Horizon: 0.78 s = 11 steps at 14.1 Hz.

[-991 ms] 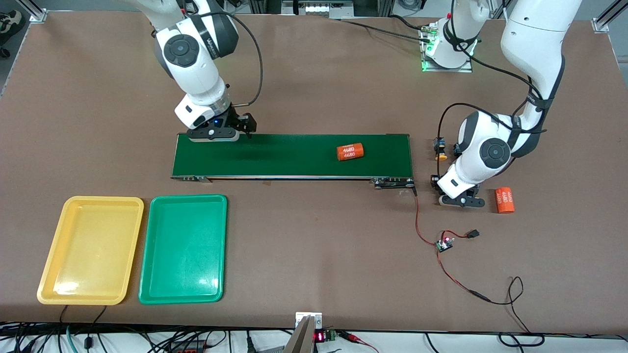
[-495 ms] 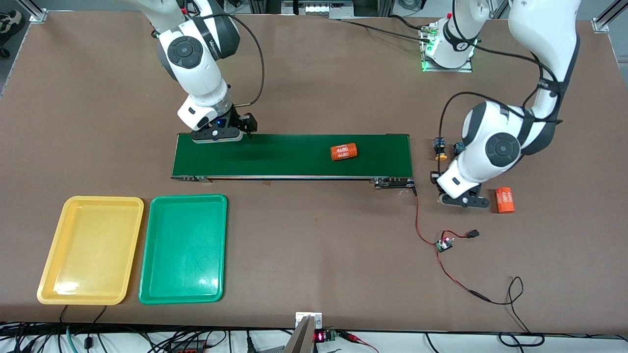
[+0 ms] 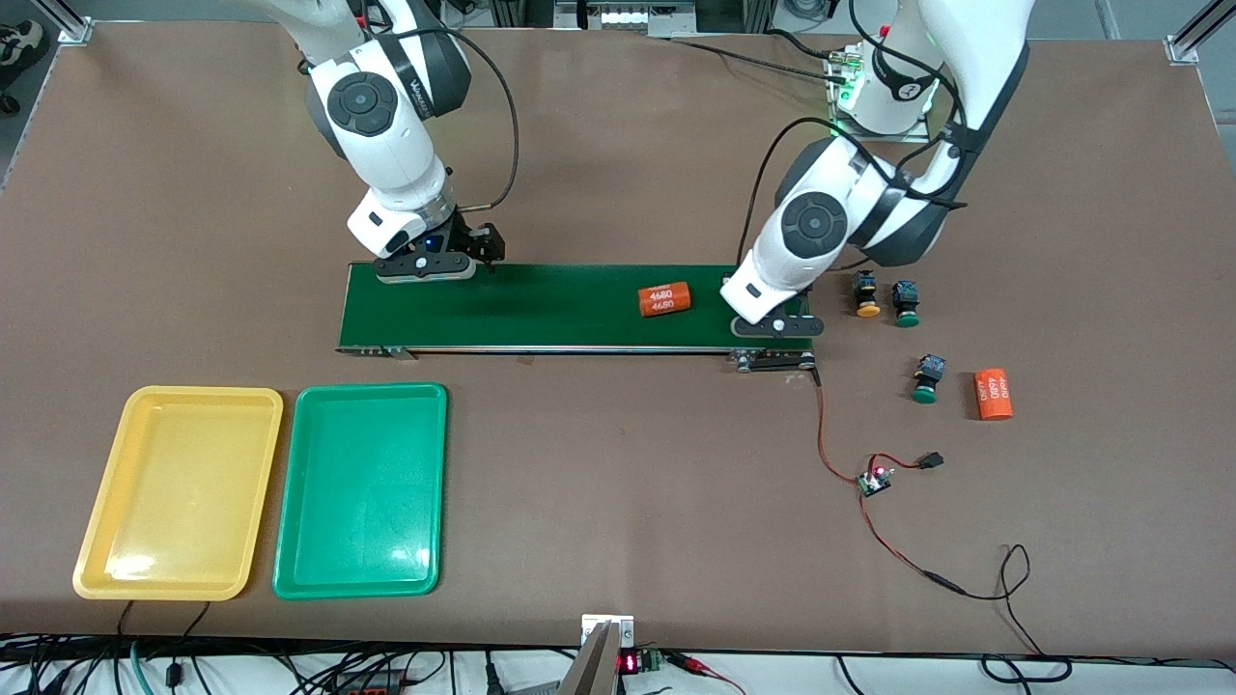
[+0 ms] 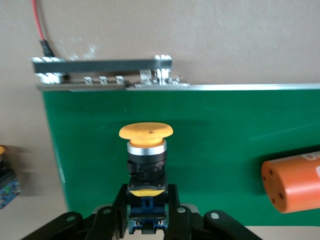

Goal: Sort buttons by color to trays
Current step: 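Grasp a yellow button with the left gripper while the right gripper approaches the belt, then set the yellow button on the belt with the left gripper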

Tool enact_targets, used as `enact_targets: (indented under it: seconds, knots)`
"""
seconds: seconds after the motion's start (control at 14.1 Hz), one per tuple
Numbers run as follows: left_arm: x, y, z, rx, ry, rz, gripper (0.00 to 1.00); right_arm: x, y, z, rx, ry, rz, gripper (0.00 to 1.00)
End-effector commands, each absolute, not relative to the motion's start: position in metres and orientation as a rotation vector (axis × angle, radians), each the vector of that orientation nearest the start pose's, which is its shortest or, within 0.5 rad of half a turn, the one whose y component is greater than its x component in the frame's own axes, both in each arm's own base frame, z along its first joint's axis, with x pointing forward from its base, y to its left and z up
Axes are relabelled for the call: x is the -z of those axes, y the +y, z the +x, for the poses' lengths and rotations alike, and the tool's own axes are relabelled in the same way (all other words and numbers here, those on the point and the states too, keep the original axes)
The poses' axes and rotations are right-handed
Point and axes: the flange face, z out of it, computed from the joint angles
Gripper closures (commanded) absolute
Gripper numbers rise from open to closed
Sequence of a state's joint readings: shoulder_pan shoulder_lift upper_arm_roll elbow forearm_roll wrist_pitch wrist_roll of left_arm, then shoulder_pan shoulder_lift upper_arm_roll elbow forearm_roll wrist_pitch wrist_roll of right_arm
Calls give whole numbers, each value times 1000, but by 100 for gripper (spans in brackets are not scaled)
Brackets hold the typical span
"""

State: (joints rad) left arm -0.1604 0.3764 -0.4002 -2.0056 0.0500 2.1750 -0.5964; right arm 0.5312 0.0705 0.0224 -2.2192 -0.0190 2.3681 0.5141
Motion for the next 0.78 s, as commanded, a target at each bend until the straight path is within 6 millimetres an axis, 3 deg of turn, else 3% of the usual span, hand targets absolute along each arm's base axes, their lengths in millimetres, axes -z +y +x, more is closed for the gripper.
enact_targets:
  seconds: [0.0, 0.07, 0.21, 0.35, 0.5, 0.71]
  knots:
    - [-255, -305, 494, -323, -121, -3135, 61, -354, 283, 463, 131, -92, -3114, 0]
    - [-256, -305, 495, -321, -140, -3133, 1, -353, 281, 464, 129, -89, -3115, 0]
    - [-273, -302, 500, -291, -149, -3137, 0, -353, 280, 464, 127, -87, -3116, 0]
    - [-305, -293, 506, -280, -157, -3114, 0, -353, 280, 464, 127, -85, -3116, 0]
    - [-334, -262, 519, -309, -215, -3061, 0, -354, 279, 465, 129, -82, -3116, 0]
    - [-320, -201, 527, -421, -272, -2975, 0, -354, 275, 467, 129, -73, -3116, 0]
